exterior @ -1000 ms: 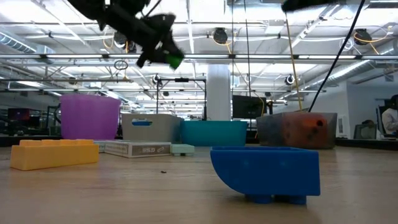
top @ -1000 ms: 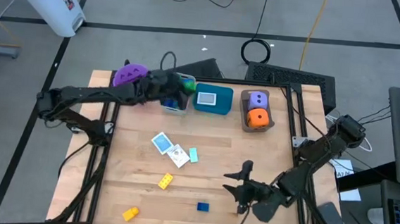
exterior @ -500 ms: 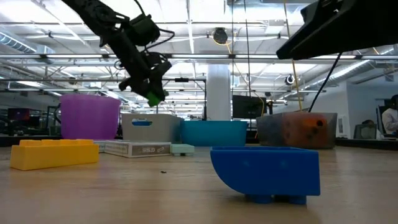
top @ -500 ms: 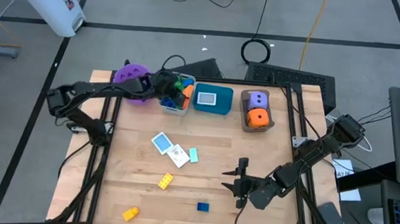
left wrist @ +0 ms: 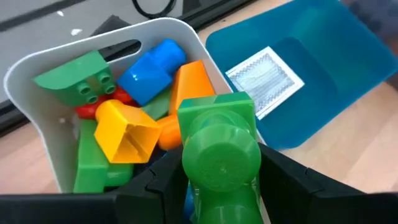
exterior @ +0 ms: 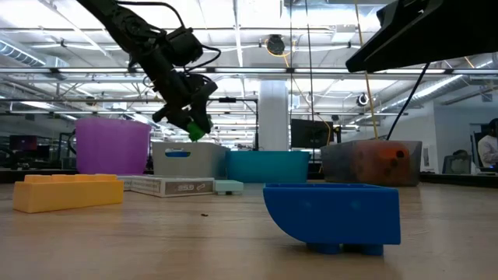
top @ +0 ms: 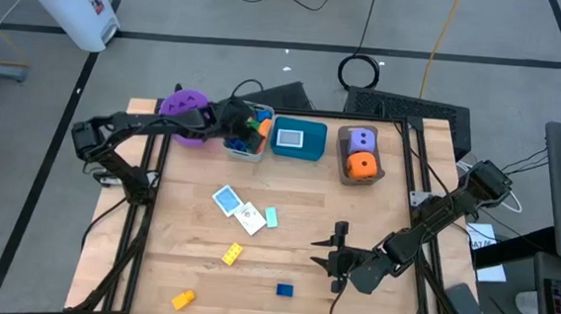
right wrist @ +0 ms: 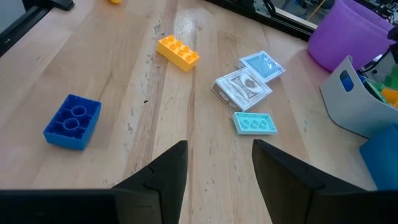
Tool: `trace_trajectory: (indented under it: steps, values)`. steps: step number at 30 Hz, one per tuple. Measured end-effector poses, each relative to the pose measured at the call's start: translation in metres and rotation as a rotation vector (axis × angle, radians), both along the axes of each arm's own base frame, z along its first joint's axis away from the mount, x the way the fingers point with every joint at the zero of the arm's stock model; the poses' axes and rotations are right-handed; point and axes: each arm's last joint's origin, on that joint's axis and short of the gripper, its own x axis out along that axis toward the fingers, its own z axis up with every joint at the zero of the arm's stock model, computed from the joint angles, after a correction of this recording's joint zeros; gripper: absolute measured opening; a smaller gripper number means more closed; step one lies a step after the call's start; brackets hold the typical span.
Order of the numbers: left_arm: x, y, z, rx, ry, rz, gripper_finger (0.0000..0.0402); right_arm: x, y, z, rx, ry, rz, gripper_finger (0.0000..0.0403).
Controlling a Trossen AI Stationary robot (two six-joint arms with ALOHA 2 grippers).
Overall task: Pick & Place Toys
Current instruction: Put the green game piece into the gray bin, then put the brown deck of cards into the blue bin
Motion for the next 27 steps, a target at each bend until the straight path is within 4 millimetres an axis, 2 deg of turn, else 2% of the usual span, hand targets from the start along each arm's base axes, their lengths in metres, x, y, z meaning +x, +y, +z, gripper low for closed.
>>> trace_trajectory:
  steps: [5, 13, 17, 23, 27]
  values:
    - [0.0, 0.006, 0.003, -0.007, -0.058, 0.002, 0.0187, 0.0, 0.0, 0.0, 0.002, -0.002, 0.0, 0.0171]
    - [0.003, 0.009, 0.008, 0.032, -0.111, 0.004, 0.0258, 0.0, 0.0, 0.0, 0.0, -0.002, 0.001, 0.0171]
    - [0.002, 0.008, 0.011, 0.066, -0.105, -0.019, 0.028, 0.0, 0.001, 0.0, 0.021, 0.008, 0.019, 0.0171]
    - [-0.011, 0.008, 0.039, 0.146, -0.176, -0.032, 0.0277, 0.0, 0.002, 0.0, 0.032, 0.017, 0.038, 0.0171]
    - [-0.023, -0.001, 0.065, 0.159, -0.276, -0.098, 0.027, 0.001, 0.0, 0.0, 0.036, 0.016, 0.03, 0.0171]
